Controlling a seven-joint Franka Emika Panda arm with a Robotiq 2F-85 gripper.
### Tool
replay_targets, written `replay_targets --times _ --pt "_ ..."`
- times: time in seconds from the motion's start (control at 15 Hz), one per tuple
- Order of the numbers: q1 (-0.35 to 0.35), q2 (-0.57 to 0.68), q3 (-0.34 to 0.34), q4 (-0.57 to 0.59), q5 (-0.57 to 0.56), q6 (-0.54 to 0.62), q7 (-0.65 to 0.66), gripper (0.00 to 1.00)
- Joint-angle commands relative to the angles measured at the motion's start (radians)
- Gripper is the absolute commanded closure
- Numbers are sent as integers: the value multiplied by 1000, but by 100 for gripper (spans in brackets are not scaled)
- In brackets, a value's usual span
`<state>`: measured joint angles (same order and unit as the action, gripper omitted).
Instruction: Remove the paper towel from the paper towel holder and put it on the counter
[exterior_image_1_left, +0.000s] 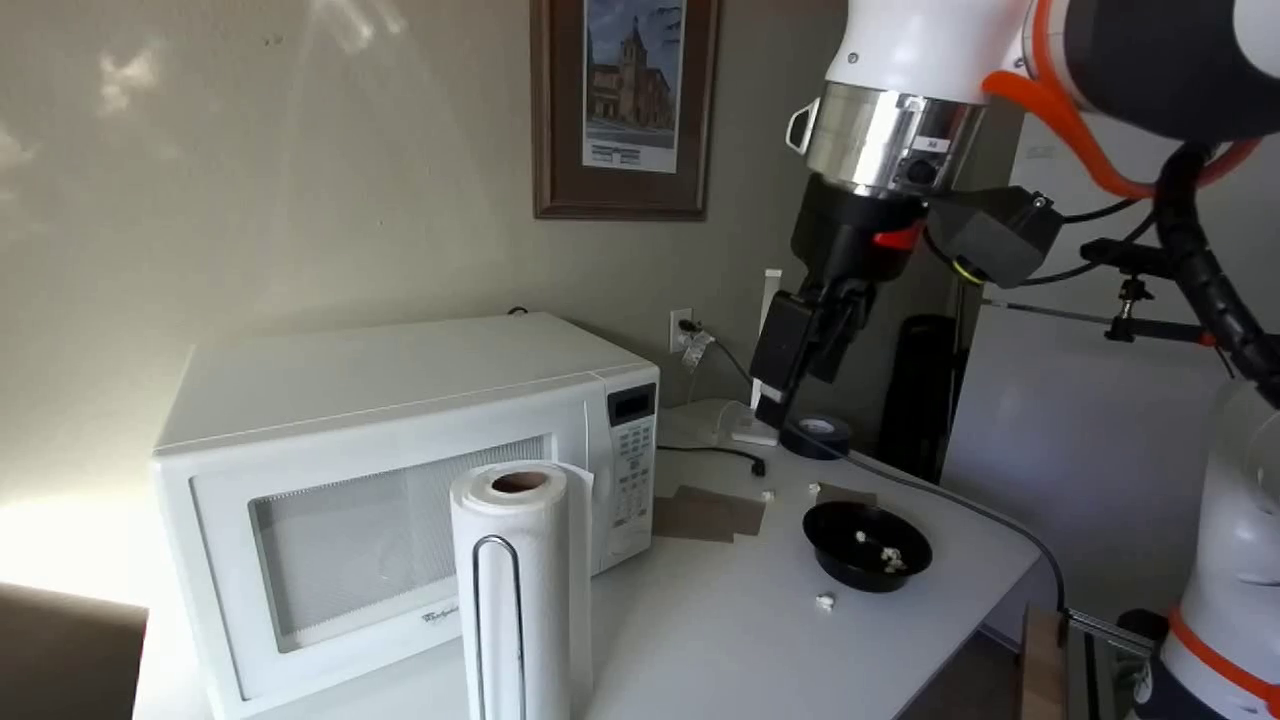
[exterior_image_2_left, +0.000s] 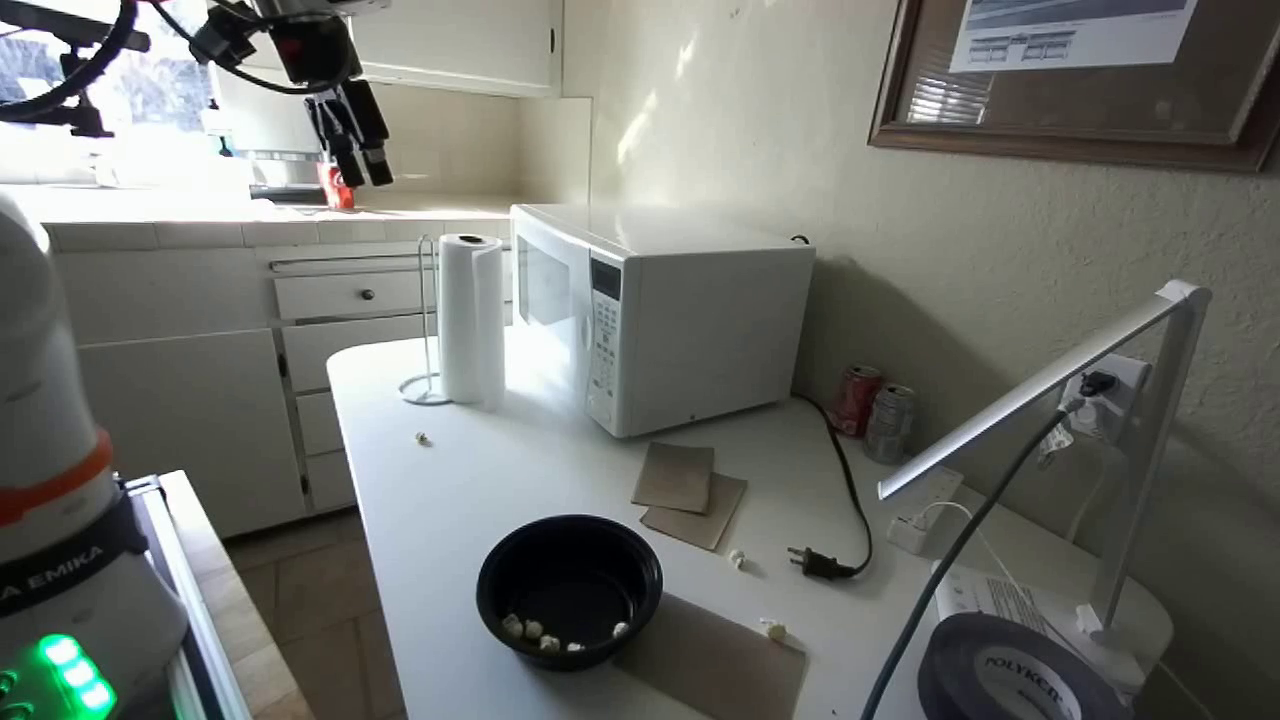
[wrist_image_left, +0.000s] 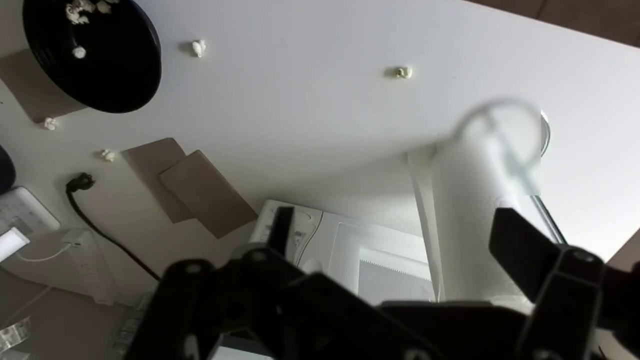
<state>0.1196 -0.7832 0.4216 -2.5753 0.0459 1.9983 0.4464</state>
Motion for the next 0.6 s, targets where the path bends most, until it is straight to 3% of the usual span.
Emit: replay_targets --times 0.0,0.27,0.53 --pt "11 80 -52 8 -20 93 -87 0" --pt "31 208 -128 31 -20 274 -275 0" --pt "47 333 -192 78 -13 340 -406 0"
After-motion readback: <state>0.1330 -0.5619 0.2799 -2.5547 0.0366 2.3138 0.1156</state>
